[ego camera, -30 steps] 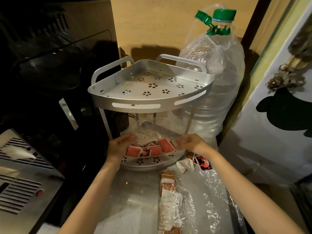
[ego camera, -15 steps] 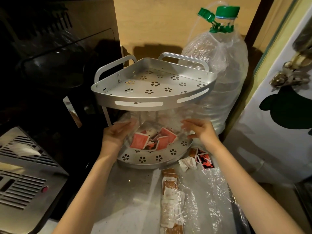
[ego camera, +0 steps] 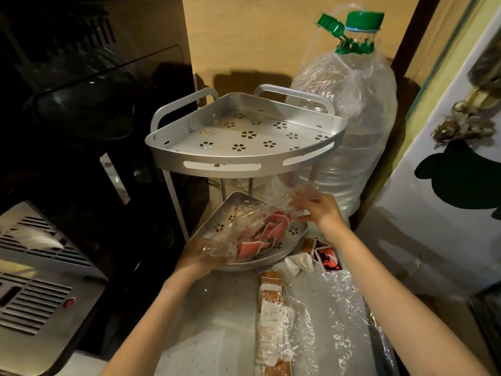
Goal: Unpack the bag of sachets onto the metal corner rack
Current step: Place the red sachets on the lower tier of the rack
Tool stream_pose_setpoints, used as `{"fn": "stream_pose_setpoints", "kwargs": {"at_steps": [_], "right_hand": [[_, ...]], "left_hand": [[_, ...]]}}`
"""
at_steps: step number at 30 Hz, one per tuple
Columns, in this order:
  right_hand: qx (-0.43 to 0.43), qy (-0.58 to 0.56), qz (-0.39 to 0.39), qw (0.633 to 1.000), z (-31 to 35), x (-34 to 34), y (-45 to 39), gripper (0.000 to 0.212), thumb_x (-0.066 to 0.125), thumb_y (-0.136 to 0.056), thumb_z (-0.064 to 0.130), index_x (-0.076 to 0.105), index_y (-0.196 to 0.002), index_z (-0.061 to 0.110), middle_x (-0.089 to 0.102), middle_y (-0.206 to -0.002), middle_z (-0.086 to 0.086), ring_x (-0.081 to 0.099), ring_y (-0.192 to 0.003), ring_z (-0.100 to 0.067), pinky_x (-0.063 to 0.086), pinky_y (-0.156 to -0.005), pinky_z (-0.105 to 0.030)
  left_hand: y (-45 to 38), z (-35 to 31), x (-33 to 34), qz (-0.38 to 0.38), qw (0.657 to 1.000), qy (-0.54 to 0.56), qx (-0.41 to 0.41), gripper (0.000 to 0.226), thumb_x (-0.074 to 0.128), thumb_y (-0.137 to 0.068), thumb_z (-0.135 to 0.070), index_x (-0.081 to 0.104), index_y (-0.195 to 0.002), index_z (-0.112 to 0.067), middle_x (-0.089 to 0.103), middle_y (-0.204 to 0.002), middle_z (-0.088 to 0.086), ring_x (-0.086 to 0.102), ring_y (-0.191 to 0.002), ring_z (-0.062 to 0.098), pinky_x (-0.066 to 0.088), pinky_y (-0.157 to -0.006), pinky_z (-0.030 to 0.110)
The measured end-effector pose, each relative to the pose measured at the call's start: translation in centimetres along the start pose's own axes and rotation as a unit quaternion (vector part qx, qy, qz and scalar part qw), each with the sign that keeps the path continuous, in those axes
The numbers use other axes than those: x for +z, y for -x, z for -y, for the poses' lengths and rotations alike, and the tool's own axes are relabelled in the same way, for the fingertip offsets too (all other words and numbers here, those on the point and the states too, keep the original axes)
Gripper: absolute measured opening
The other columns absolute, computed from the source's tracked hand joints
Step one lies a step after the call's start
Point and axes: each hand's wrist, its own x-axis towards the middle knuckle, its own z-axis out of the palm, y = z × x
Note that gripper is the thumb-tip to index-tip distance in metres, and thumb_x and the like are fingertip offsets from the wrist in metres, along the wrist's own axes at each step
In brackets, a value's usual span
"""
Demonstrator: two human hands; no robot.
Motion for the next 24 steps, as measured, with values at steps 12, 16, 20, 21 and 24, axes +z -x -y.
{"fn": "stream_pose_setpoints", "kwargs": {"at_steps": [12,16,20,21,24], "right_hand": [[0.028,0.144,-0.010,0.989,-2.0,-0.4,-1.5,0.012,0.065,-0.081,0.009,0.070,-0.082,0.020,0.063,-0.121,-0.013,0.061,-0.106,-0.029,0.050,-0.090,-0.037],[-0.028,0.026,-0.015,0.999,-1.1,-0.6,-0.6,0.027,0.059,-0.084,0.001,0.065,-0.073,0.025,0.068,-0.093,0.000,0.061,-0.101,-0.025,0.050,-0.091,-0.044],[-0.080,0.010,0.002,0.997,-0.7,-0.3,0.4,0.027,0.058,-0.084,0.000,0.065,-0.079,0.026,0.066,-0.090,0.006,0.062,-0.094,-0.020,0.048,-0.090,-0.036],[-0.092,-0.005,0.003,0.996,-0.6,-0.2,0.7,0.027,0.057,-0.084,0.000,0.066,-0.080,0.025,0.066,-0.091,0.006,0.062,-0.092,-0.017,0.049,-0.089,-0.033],[-0.131,-0.021,0.019,0.991,0.0,-0.2,1.1,0.023,0.055,-0.085,-0.002,0.066,-0.092,0.018,0.066,-0.094,0.002,0.062,-0.089,-0.008,0.050,-0.083,-0.020]], "left_hand": [[0.1,-3.6,-0.7,-0.080,0.982,0.165,0.041,0.008,0.053,-0.089,-0.007,0.060,-0.092,-0.008,0.064,-0.099,0.017,0.065,-0.053,0.011,0.050,-0.042,0.018],[0.8,-4.6,-2.0,-0.147,0.964,0.210,0.067,0.020,0.051,-0.090,-0.007,0.053,-0.075,-0.020,0.065,-0.097,0.021,0.066,-0.080,0.032,0.057,-0.058,0.029],[1.7,-5.6,-3.2,-0.188,0.960,0.179,0.102,0.007,0.057,-0.086,-0.007,0.060,-0.084,-0.013,0.064,-0.098,0.009,0.062,-0.092,0.024,0.051,-0.082,0.028],[2.1,-5.9,-3.3,-0.200,0.958,0.172,0.114,0.008,0.056,-0.086,-0.005,0.061,-0.093,-0.005,0.063,-0.099,0.009,0.060,-0.092,0.022,0.048,-0.077,0.015],[3.2,-6.5,-3.4,-0.236,0.944,0.185,0.140,0.021,0.050,-0.088,0.000,0.058,-0.107,0.005,0.058,-0.093,0.000,0.054,-0.082,0.012,0.039,-0.054,-0.005]]}}
